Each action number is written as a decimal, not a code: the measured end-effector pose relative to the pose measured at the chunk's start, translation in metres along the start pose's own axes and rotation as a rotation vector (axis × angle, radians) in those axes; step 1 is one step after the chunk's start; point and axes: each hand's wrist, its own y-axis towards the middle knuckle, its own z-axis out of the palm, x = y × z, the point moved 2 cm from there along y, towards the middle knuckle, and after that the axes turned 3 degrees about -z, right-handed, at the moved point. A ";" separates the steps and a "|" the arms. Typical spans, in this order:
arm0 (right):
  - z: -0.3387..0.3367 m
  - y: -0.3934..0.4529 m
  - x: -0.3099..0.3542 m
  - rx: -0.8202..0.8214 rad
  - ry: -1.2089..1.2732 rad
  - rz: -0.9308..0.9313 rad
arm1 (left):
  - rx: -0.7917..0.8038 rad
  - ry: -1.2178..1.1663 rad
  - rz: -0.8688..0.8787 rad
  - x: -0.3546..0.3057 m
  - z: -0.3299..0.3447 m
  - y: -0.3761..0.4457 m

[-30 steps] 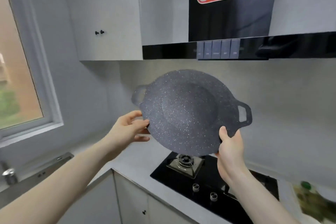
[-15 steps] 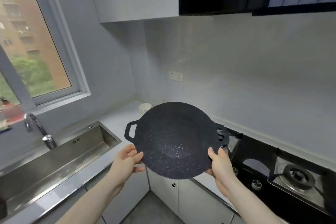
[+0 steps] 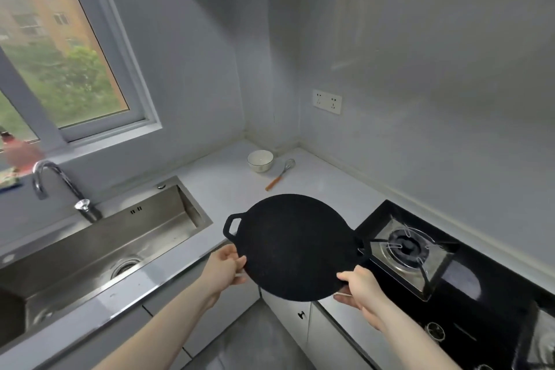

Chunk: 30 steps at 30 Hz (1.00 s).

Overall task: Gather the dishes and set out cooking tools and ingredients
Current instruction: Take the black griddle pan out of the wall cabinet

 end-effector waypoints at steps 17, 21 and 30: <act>0.053 0.177 -0.013 -0.070 -0.010 0.239 | 0.142 0.170 -0.195 -0.005 0.015 0.243; 0.068 0.204 -0.008 -0.144 0.012 0.296 | 0.211 0.257 -0.224 -0.020 0.017 0.287; 0.090 0.246 0.003 -0.260 0.104 0.374 | 0.439 0.419 -0.252 -0.038 0.033 0.384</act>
